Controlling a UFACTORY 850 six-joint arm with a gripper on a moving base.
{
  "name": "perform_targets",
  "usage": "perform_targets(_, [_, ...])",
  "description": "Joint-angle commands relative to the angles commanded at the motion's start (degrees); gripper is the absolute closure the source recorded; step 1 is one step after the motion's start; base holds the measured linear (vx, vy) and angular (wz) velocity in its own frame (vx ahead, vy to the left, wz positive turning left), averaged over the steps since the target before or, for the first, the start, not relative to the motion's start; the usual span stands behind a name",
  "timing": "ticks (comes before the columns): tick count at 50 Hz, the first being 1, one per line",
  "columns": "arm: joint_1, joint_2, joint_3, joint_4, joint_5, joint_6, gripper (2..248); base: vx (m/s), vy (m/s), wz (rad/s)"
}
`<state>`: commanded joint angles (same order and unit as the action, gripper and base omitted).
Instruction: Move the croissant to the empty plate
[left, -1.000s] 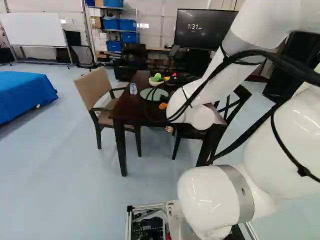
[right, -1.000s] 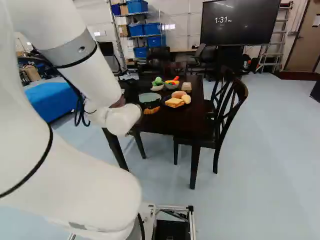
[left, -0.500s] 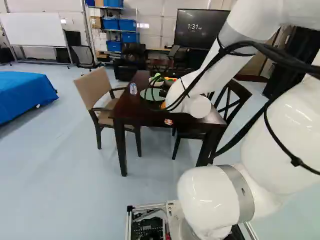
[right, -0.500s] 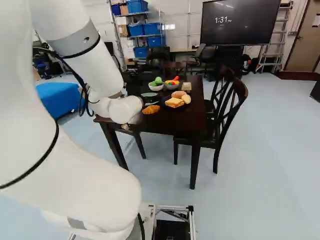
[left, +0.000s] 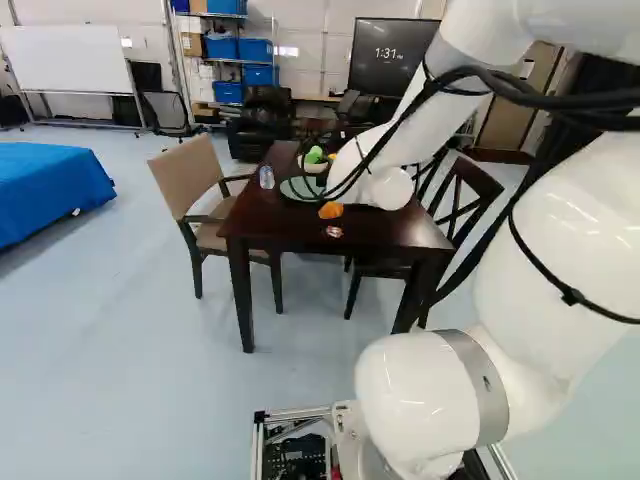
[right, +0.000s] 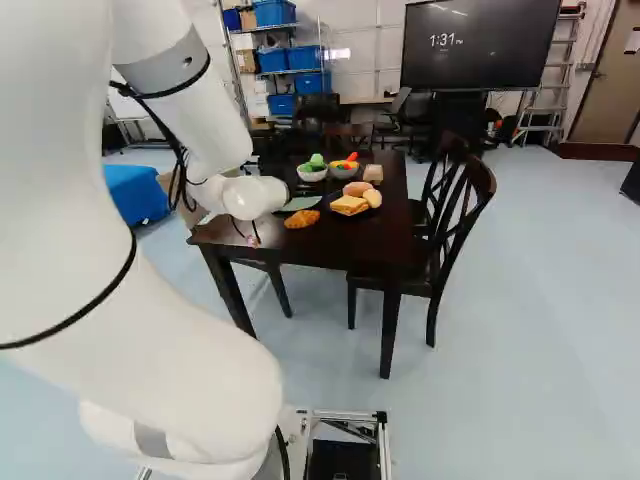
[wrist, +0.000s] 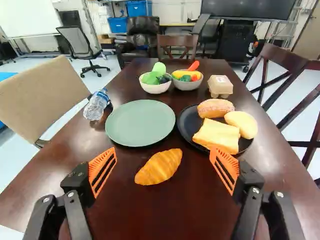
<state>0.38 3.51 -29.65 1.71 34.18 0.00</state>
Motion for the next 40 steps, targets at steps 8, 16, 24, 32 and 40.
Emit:
perform_targets(8, [0.0,-1.3,-2.4,1.0,-3.1,0.0,3,0.000,0.000,0.000])
perform_targets(16, [0.0,-2.7,-4.9,2.1,-6.3,0.0,3,0.000,0.000,0.000])
perform_targets(24, [0.0,-4.0,-7.3,3.5,-9.4,0.0,3,0.000,0.000,0.000])
perform_targets(32, [0.0,-5.2,-9.7,5.1,-12.6,0.0,3,0.000,0.000,0.000])
perform_targets(40, [0.0,-6.5,-12.1,6.7,-15.9,0.0,3,0.000,0.000,0.000])
